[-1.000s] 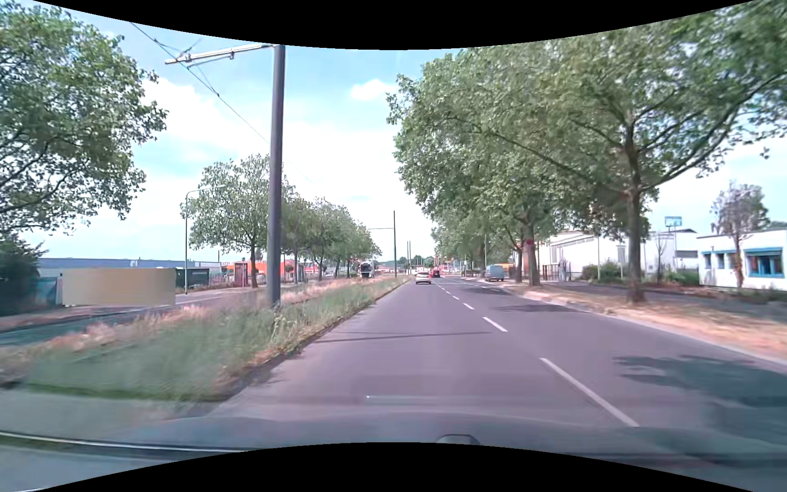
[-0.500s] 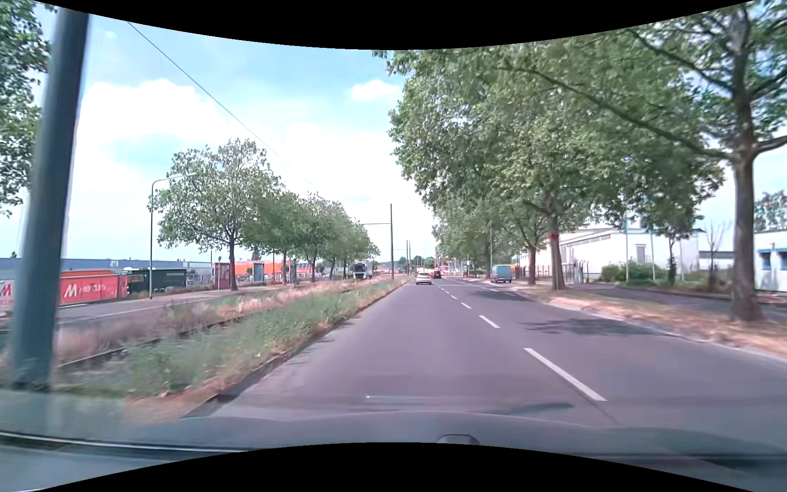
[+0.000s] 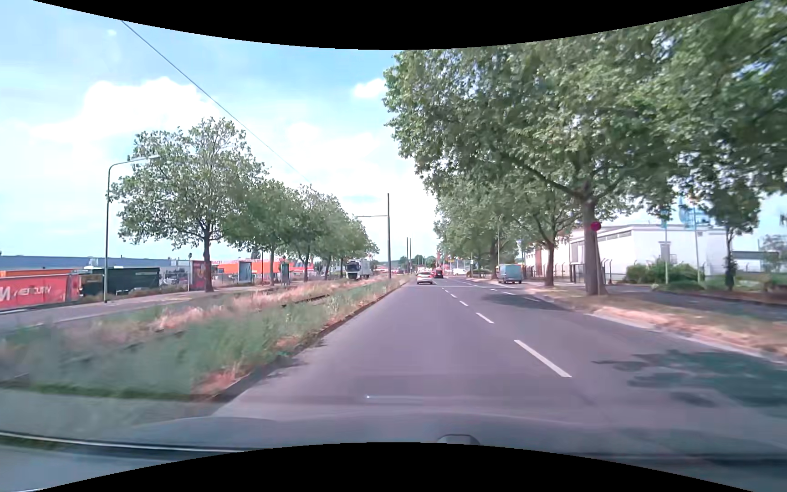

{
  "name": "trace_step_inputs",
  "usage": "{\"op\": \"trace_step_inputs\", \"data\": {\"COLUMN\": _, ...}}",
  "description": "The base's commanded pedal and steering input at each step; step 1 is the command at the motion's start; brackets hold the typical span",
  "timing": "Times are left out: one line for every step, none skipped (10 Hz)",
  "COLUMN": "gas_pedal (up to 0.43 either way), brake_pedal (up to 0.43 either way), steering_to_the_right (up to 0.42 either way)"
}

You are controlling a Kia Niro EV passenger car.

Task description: Follow the waypoints while adhering to traffic rules and regulations

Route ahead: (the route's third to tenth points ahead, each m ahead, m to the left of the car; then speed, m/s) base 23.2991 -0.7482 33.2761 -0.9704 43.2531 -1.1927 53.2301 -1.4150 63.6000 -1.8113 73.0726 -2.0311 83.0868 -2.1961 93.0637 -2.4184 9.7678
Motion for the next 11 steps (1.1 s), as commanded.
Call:
{"op": "trace_step_inputs", "data": {"gas_pedal": 0.020, "brake_pedal": 0.000, "steering_to_the_right": -0.005}}
{"op": "trace_step_inputs", "data": {"gas_pedal": 0.020, "brake_pedal": 0.000, "steering_to_the_right": -0.005}}
{"op": "trace_step_inputs", "data": {"gas_pedal": 0.020, "brake_pedal": 0.000, "steering_to_the_right": -0.005}}
{"op": "trace_step_inputs", "data": {"gas_pedal": 0.020, "brake_pedal": 0.000, "steering_to_the_right": -0.005}}
{"op": "trace_step_inputs", "data": {"gas_pedal": 0.020, "brake_pedal": 0.000, "steering_to_the_right": -0.005}}
{"op": "trace_step_inputs", "data": {"gas_pedal": 0.020, "brake_pedal": 0.000, "steering_to_the_right": -0.005}}
{"op": "trace_step_inputs", "data": {"gas_pedal": 0.020, "brake_pedal": 0.000, "steering_to_the_right": -0.005}}
{"op": "trace_step_inputs", "data": {"gas_pedal": 0.020, "brake_pedal": 0.000, "steering_to_the_right": -0.005}}
{"op": "trace_step_inputs", "data": {"gas_pedal": 0.020, "brake_pedal": 0.000, "steering_to_the_right": -0.004}}
{"op": "trace_step_inputs", "data": {"gas_pedal": 0.020, "brake_pedal": 0.000, "steering_to_the_right": -0.004}}
{"op": "trace_step_inputs", "data": {"gas_pedal": 0.020, "brake_pedal": 0.000, "steering_to_the_right": -0.004}}
